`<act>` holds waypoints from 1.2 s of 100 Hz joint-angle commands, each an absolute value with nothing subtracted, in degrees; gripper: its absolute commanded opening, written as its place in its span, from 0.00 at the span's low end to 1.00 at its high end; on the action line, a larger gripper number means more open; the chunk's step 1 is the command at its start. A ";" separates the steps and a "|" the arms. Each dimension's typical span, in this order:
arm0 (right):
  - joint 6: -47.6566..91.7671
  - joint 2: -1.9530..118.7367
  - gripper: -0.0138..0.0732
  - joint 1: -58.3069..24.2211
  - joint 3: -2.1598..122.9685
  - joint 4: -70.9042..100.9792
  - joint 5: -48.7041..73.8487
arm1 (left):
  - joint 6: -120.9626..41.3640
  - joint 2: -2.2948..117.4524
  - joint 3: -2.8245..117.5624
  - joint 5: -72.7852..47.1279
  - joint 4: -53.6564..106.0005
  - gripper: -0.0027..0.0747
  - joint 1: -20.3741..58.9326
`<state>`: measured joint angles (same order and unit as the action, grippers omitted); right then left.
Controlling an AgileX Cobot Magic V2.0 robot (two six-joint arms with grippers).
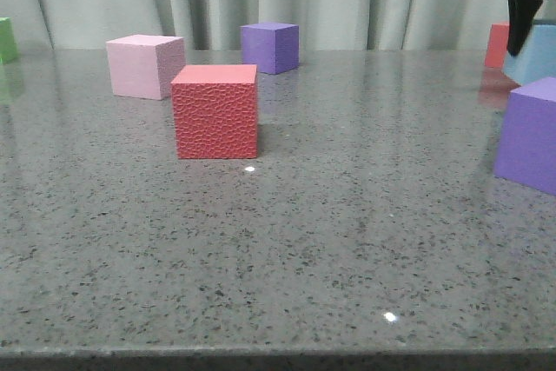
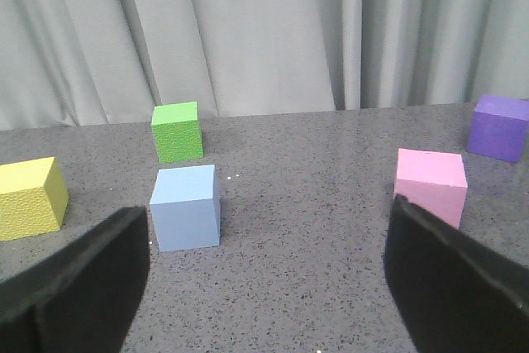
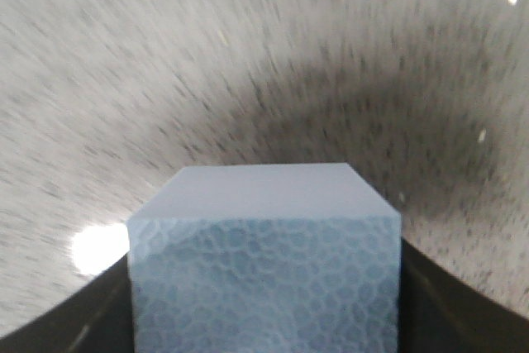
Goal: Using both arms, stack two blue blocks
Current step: 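Lift the light blue cube with the right gripper and carry it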
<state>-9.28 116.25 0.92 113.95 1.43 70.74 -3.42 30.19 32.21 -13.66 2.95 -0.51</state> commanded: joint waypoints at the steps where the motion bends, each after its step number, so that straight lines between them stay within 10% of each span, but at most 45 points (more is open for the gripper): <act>1: -9.37 112.65 0.59 -0.32 118.59 2.50 74.43 | -3.03 30.67 34.42 -8.99 2.97 0.77 -0.68; 120: -25.81 116.92 0.59 -28.15 128.81 2.81 67.00 | -3.03 30.67 34.42 -10.40 3.30 0.77 0.85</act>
<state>-25.04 119.12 -27.19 124.87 2.82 69.72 -3.42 30.19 32.21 -14.81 2.95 0.42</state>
